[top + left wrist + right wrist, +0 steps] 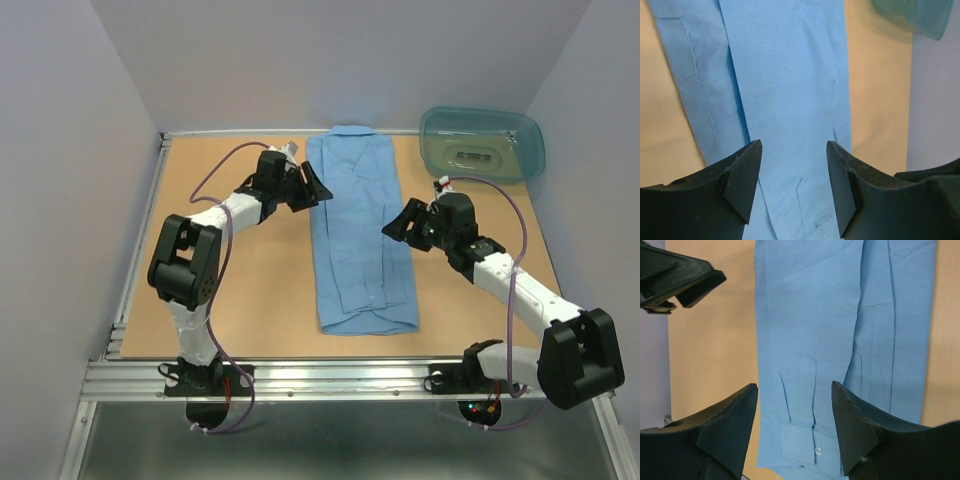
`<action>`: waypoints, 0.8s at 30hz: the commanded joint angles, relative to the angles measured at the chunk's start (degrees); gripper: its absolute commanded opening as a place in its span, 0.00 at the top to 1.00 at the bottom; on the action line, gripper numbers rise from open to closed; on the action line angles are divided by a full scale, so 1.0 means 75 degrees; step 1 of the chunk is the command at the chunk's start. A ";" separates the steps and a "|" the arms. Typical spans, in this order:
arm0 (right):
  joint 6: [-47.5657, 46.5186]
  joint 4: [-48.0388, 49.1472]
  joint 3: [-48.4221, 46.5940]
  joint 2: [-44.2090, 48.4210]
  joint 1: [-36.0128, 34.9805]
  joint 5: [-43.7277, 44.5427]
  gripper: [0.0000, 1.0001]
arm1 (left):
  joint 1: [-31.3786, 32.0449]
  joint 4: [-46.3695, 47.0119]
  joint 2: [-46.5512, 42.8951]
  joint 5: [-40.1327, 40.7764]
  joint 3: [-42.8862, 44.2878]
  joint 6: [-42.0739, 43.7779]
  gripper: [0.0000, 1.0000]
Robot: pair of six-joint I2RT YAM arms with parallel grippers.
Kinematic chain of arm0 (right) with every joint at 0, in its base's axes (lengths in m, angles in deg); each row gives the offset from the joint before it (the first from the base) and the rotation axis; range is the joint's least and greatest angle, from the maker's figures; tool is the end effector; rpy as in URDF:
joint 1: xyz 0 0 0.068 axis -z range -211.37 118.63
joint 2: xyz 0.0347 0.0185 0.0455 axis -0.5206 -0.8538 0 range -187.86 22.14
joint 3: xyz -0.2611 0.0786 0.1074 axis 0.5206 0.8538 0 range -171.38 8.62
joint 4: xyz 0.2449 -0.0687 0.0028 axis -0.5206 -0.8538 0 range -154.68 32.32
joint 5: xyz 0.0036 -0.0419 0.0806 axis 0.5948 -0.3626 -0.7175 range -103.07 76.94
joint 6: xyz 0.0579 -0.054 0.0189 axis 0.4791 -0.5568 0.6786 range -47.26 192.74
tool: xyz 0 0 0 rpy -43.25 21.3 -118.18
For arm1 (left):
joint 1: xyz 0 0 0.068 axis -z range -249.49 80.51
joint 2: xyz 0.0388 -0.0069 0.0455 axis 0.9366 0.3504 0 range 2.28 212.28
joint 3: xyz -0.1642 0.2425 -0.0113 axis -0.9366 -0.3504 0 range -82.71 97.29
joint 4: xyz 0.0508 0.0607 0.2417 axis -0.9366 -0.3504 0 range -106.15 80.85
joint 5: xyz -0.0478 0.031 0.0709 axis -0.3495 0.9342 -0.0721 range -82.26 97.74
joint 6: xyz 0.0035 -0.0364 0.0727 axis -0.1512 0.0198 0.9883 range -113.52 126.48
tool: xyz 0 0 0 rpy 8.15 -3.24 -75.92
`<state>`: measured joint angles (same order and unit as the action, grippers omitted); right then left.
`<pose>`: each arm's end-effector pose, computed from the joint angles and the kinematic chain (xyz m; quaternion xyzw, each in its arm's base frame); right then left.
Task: Fold and stack the long sleeve shirts
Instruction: Fold the shirt
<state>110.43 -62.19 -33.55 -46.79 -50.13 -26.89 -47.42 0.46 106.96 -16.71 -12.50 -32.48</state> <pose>0.2583 0.1055 0.2520 0.0841 0.8631 0.3226 0.3793 0.4037 -0.1951 0.2461 -0.0082 0.8315 -0.4209 0.3626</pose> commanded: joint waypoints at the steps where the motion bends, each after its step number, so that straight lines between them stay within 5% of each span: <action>1: -0.0034 0.0075 -0.0037 0.0049 -0.0006 0.0249 0.34 | -0.0082 0.0032 0.0747 -0.0666 0.0738 0.0367 0.36; 11: -0.0584 -0.0031 0.0162 -0.0302 -0.0006 -0.0253 0.34 | -0.0211 0.0313 0.2167 -0.0362 0.0928 -0.0254 0.39; 17: -0.0900 -0.0230 0.0443 -0.0595 -0.0018 0.0014 0.34 | -0.0200 -0.0096 0.1067 0.0247 -0.0183 0.0249 0.37; 24: -0.1416 -0.0980 0.0396 -0.0806 -0.0239 0.0706 0.38 | 0.0362 -0.1489 -0.1229 0.1184 -0.1346 0.1197 0.22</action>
<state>103.09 -67.04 -31.39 -53.30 -50.40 -25.34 -47.97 -3.65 107.44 -13.54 -20.37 -29.44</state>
